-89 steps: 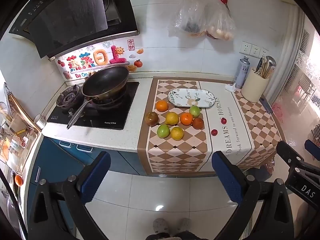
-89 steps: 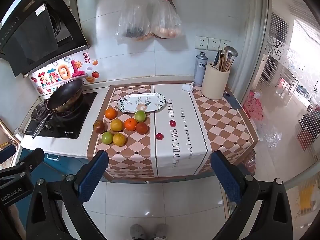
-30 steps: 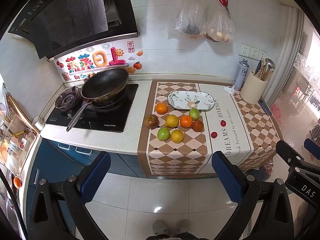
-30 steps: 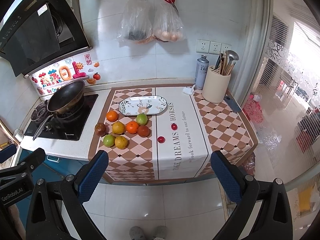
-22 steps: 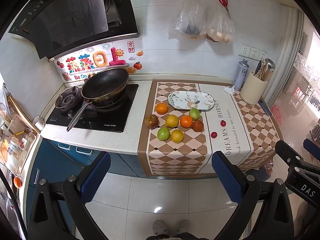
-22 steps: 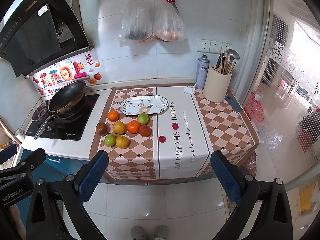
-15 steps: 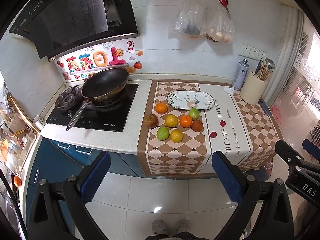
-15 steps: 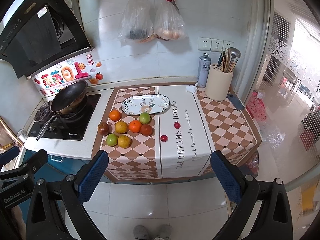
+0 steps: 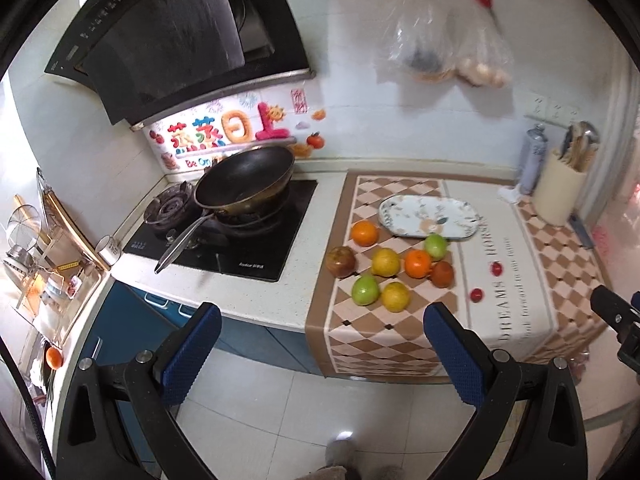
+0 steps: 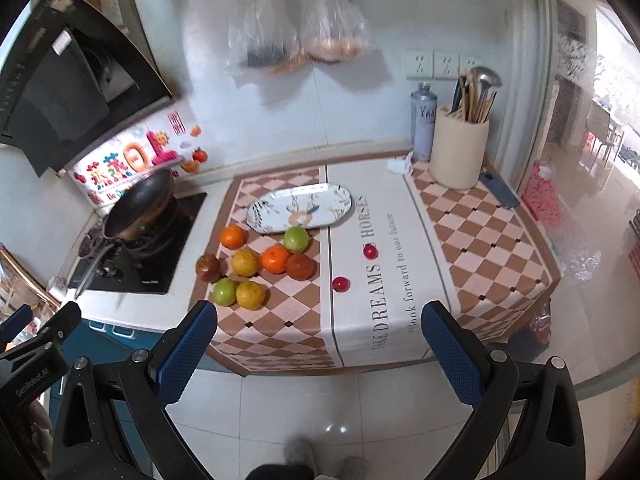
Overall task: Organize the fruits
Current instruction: 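Grasp the brown apple with the left tool while the right tool grasps the yellow citrus, then place the brown apple on the plate with the left tool while the right tool places the yellow citrus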
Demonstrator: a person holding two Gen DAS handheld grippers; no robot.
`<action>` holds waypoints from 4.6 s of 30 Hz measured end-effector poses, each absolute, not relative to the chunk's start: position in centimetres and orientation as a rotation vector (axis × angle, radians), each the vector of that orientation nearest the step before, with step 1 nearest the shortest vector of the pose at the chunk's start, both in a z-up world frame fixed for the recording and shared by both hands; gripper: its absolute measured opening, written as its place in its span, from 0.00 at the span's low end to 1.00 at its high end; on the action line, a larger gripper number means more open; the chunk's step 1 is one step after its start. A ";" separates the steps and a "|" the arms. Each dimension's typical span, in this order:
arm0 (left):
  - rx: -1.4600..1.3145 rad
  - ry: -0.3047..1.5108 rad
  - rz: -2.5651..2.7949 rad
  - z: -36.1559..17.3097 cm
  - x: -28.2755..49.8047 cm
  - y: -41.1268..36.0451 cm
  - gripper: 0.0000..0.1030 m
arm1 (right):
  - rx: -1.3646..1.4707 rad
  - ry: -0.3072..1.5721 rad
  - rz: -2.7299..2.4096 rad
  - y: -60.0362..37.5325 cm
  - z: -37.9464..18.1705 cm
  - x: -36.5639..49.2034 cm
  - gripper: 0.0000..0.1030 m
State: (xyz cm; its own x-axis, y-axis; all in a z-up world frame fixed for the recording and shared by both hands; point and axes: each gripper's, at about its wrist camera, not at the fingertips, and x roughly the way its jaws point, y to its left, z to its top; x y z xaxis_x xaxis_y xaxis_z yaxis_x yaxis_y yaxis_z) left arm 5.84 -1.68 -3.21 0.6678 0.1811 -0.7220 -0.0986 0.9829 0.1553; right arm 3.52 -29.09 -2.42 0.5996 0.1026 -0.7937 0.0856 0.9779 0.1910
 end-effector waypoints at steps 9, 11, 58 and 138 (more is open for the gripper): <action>0.137 0.946 0.155 -10.3 16.6 2.2 1.00 | 0.329 1.093 0.031 -25.9 -12.1 14.0 1.00; 0.120 1.009 0.131 -12.2 19.6 3.6 1.00 | 0.350 1.125 0.037 -24.8 -13.7 16.1 1.00; 0.083 1.531 -0.238 -33.7 38.6 7.8 0.62 | 0.917 1.645 -0.079 -12.1 -37.8 35.6 0.63; 0.059 1.344 -0.086 -21.1 47.2 -8.9 0.86 | 0.120 1.388 -0.036 -27.9 -22.7 43.9 0.89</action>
